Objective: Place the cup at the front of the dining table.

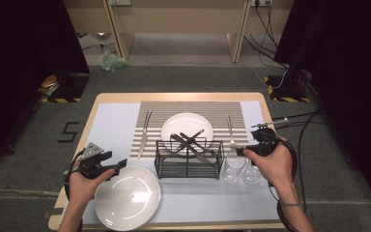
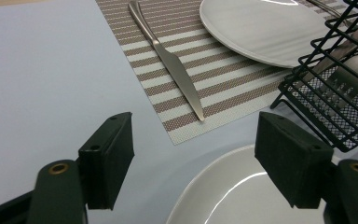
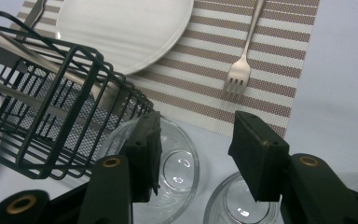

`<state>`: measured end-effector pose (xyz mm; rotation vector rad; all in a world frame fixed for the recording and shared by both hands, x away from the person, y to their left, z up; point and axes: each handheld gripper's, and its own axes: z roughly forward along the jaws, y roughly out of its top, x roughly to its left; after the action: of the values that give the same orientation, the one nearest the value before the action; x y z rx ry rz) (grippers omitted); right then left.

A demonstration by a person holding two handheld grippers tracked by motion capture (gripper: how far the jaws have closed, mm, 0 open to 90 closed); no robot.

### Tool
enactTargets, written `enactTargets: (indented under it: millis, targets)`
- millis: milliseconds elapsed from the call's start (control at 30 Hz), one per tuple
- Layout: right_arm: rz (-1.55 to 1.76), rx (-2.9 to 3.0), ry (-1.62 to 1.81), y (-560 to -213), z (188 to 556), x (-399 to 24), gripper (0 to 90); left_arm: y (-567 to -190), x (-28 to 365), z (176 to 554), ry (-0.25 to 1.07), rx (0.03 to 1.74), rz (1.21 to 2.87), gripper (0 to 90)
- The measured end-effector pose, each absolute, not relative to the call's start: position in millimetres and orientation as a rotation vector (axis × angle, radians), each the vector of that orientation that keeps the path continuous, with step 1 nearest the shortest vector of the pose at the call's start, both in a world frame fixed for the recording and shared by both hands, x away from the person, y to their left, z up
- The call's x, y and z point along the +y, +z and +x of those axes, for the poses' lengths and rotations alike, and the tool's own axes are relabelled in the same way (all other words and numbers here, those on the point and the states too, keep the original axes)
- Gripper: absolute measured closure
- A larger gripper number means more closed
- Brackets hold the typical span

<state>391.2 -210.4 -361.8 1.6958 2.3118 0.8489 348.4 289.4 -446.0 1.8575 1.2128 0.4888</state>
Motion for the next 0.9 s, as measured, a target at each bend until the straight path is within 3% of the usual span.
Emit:
enactTargets:
  millis: [900]
  targets:
    - [1.611, 2.437, 0.734, -378, 396, -198, 66.2, -444, 289, 348, 0.491, 1.212, 1.853, 27.6]
